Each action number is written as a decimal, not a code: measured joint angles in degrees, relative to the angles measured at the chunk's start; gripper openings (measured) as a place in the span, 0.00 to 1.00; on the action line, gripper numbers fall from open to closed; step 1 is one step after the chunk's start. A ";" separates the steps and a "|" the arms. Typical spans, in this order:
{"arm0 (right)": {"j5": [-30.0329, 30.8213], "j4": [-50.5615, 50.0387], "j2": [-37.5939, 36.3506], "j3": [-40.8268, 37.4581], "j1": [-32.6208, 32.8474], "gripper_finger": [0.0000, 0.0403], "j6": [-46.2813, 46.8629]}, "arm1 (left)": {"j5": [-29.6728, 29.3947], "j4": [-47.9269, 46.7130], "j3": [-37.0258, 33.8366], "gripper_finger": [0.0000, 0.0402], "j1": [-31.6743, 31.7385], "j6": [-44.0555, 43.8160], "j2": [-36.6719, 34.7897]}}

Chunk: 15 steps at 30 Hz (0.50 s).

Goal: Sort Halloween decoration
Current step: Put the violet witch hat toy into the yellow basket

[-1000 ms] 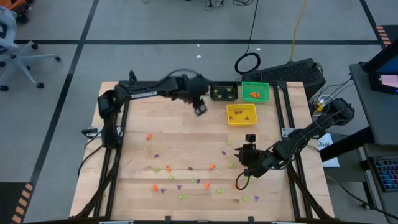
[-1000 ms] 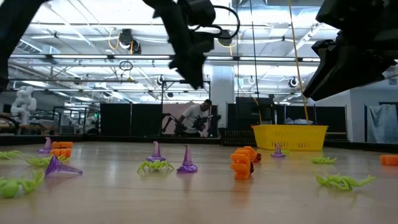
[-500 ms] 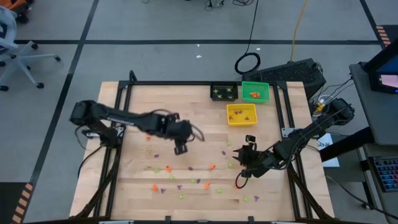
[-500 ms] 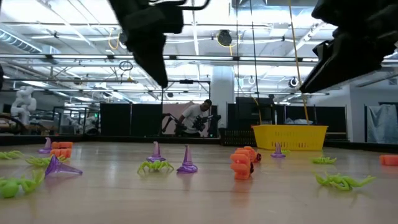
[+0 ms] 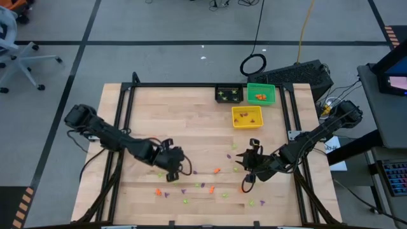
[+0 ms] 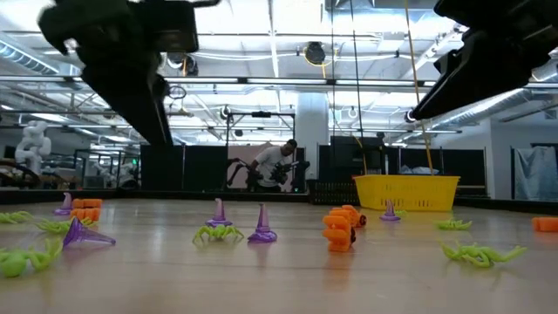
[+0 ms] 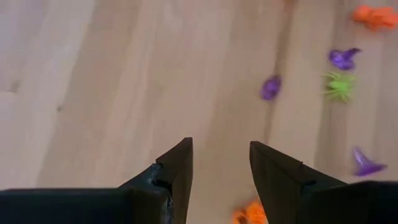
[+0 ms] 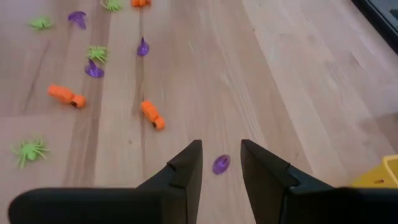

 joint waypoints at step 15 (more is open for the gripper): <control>-0.02 0.61 0.00 0.00 0.00 0.24 -1.45 | -2.77 -16.01 -3.91 0.40 -8.14 -3.94 -3.91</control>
